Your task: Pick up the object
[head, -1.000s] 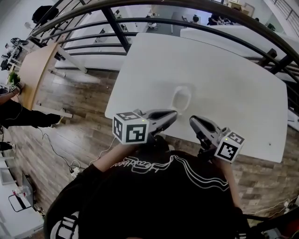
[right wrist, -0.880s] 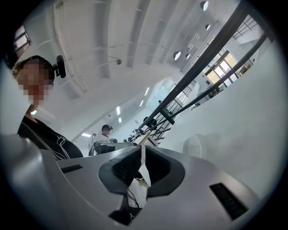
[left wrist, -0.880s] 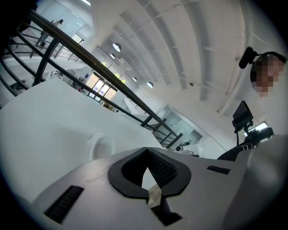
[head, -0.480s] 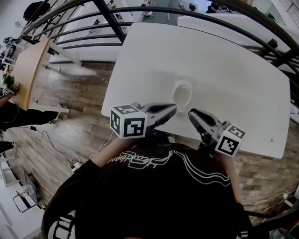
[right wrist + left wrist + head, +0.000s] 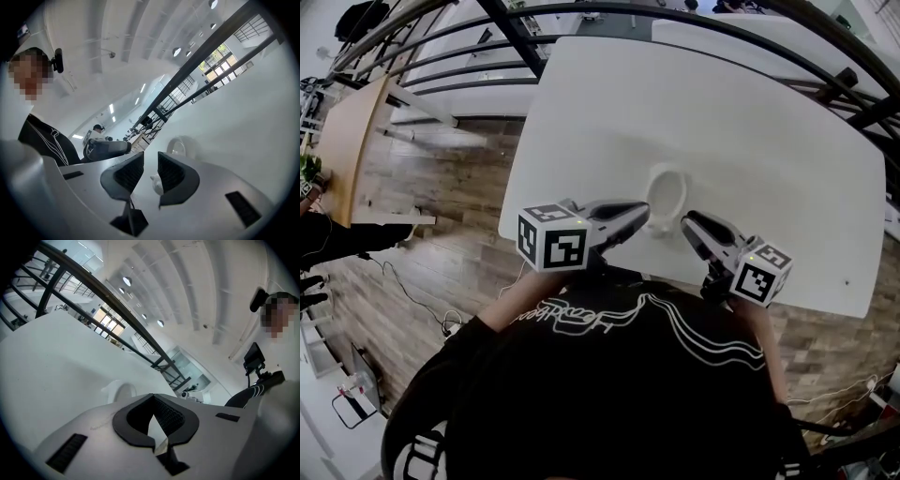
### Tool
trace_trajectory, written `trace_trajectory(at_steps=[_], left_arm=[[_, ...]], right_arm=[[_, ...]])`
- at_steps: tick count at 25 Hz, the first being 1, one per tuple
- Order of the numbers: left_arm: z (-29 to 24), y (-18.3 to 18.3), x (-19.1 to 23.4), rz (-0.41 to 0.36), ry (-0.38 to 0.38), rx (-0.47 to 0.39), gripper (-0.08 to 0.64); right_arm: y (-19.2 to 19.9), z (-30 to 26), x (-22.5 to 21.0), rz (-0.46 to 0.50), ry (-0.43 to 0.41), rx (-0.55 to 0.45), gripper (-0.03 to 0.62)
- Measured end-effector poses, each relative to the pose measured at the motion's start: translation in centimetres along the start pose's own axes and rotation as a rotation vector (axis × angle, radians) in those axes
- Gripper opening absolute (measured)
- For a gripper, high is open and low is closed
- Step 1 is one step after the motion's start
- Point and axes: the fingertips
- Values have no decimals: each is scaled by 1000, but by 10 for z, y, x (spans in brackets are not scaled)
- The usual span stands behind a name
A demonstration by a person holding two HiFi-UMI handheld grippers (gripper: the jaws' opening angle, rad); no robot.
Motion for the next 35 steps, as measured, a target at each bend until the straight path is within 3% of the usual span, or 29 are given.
trace_trajectory(at_steps=[13,21,35], left_arm=[[-2,0,48,25,-39,24,6],[-7,0,63,5,-64,54,6],[3,-11,89,39,-84,30,6]], right_arm=[[18,-29,-53,-38,156,103,184],[28,-41,-68,-37,159,205,189],[36,-81,-72,-104,136,329,189]])
Point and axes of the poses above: the fingertips, and each gripper's own axes: z backward along the fingers, x to its left, y out of its underside, and after that the axes turned 15 degrees about y, right-handed
